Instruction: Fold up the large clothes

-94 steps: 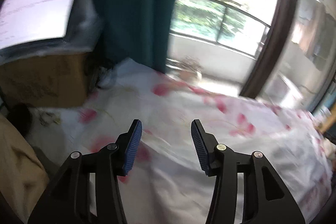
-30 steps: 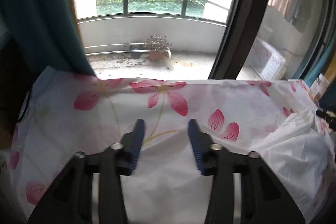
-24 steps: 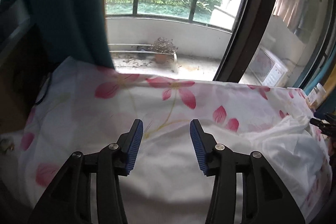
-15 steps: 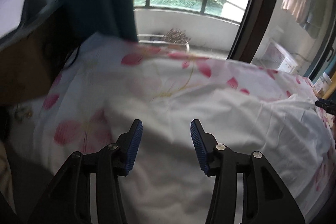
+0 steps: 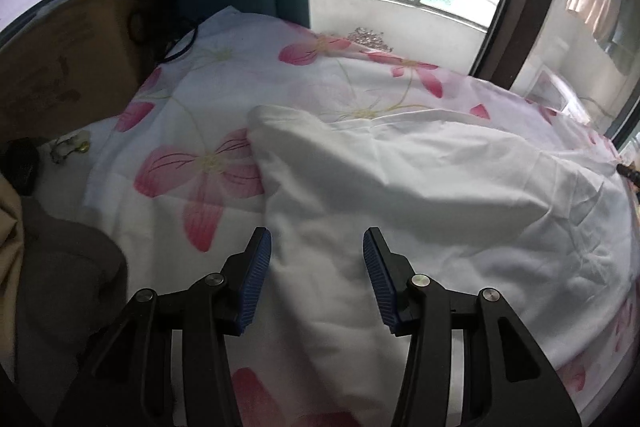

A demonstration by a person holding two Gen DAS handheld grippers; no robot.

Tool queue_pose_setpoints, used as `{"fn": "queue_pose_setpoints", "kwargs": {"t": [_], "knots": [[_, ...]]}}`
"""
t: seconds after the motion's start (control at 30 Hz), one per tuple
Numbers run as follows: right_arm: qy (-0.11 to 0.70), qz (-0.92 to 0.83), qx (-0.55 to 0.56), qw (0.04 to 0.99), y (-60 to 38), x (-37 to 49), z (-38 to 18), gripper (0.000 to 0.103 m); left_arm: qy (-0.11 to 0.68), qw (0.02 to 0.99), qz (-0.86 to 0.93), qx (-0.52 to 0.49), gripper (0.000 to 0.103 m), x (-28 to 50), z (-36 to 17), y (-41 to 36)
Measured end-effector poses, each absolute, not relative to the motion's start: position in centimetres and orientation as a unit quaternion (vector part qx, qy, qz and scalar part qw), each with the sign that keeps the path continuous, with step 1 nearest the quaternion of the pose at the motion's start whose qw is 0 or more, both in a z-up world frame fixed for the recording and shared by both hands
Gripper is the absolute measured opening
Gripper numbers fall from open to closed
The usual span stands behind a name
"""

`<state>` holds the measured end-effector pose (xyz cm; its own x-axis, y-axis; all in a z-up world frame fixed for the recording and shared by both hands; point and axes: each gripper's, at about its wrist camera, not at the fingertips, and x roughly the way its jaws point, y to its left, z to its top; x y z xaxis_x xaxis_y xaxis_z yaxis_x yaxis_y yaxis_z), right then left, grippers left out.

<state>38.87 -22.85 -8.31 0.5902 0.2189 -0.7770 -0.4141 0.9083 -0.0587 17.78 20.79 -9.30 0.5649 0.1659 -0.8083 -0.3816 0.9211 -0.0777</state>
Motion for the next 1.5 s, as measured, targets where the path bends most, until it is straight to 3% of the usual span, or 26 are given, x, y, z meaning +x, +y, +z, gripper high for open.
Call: {"fn": "queue_pose_setpoints", "kwargs": {"t": [0.2,0.27,0.3,0.33,0.47,0.9,0.93,0.97,1.03,1.1,1.17,1.2,1.23,1.5], "knots": [[0.431,0.133,-0.122,0.884,-23.6,39.3,-9.4,0.008,0.443,0.871,0.174,-0.121,0.051,17.1,-9.3,21.3],[0.426,0.123,-0.121,0.888,-24.2,38.5,-8.8,0.027,0.443,0.871,0.178,-0.116,0.051,16.6,-9.2,21.2],[0.423,0.118,-0.120,0.890,-24.5,38.1,-8.5,0.045,0.442,0.872,0.178,-0.114,0.051,16.3,-9.1,21.2],[0.419,0.113,-0.116,0.893,-25.1,37.4,-8.0,0.053,0.441,0.872,0.177,-0.112,0.052,16.1,-9.0,21.1],[0.414,0.094,-0.093,0.901,-27.5,34.6,-6.7,0.054,0.432,0.877,0.173,-0.117,0.057,14.8,-8.6,21.0],[0.449,0.065,0.024,0.891,-32.6,25.3,-8.8,0.054,0.440,0.881,0.101,-0.141,0.056,11.2,-10.0,17.1],[0.452,0.070,0.042,0.889,-32.6,24.9,-9.3,0.054,0.438,0.884,0.101,-0.132,0.049,11.1,-10.1,16.8],[0.453,0.075,0.054,0.887,-32.6,24.7,-9.6,0.054,0.437,0.885,0.096,-0.130,0.034,11.0,-10.1,16.6],[0.444,0.074,0.060,0.891,-32.1,24.0,-9.9,0.054,0.436,0.885,0.083,-0.142,0.015,10.8,-10.1,16.4],[0.441,0.078,0.063,0.892,-31.7,23.5,-9.8,0.054,0.432,0.886,0.082,-0.145,0.007,10.6,-10.1,16.4],[0.442,0.089,0.064,0.890,-31.1,23.2,-9.9,0.046,0.423,0.890,0.087,-0.145,0.005,10.2,-9.8,16.2],[0.443,0.096,0.055,0.890,-30.7,23.1,-10.0,0.019,0.419,0.891,0.088,-0.148,0.005,10.0,-9.6,16.2],[0.443,0.099,0.028,0.890,-30.0,22.7,-10.1,0.005,0.415,0.893,0.089,-0.151,0.004,9.8,-9.4,16.3],[0.427,0.084,0.008,0.900,-31.1,21.4,-9.1,0.002,0.394,0.901,0.096,-0.154,0.004,8.4,-8.1,16.9]]}}
